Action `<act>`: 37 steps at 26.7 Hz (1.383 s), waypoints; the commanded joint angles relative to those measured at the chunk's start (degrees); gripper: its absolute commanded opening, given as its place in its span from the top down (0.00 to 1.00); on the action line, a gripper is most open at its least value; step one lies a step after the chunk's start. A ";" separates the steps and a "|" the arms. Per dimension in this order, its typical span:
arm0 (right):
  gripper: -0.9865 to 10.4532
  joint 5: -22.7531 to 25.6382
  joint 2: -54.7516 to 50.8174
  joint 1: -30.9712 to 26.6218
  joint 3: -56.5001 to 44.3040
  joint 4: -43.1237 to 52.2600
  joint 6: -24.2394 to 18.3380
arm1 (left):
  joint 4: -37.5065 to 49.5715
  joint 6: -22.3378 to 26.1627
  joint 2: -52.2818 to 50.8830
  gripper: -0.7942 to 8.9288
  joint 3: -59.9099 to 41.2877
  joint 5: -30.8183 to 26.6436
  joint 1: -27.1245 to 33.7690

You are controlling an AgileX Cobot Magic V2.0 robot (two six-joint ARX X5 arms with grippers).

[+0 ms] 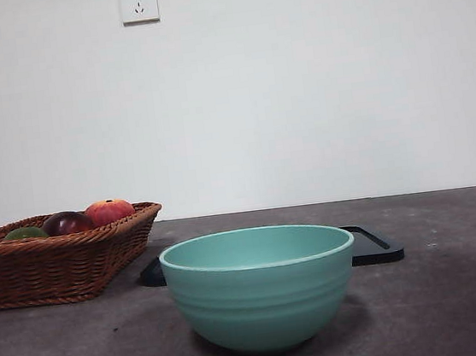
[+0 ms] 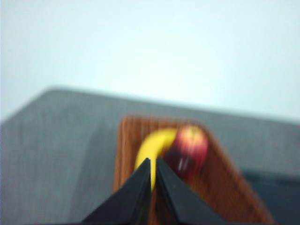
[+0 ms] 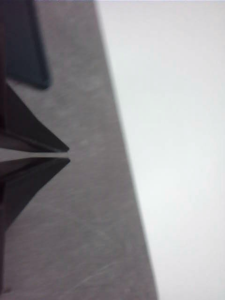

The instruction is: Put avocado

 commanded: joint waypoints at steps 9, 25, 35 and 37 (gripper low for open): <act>0.90 -1.88 8.98 -0.02 18.78 -4.31 5.25 | -6.10 -2.14 5.95 0.90 18.71 0.02 0.11; 0.90 -26.38 35.76 3.19 40.48 -22.88 -4.24 | -24.28 -0.20 28.52 0.90 44.76 20.20 -2.32; 0.90 -31.76 40.37 16.44 42.51 -31.10 -10.05 | -31.80 0.74 31.50 0.90 46.01 24.59 -10.32; 0.90 -31.76 40.15 17.81 42.51 -33.14 -9.99 | -33.03 0.68 31.47 0.90 46.01 25.22 -10.84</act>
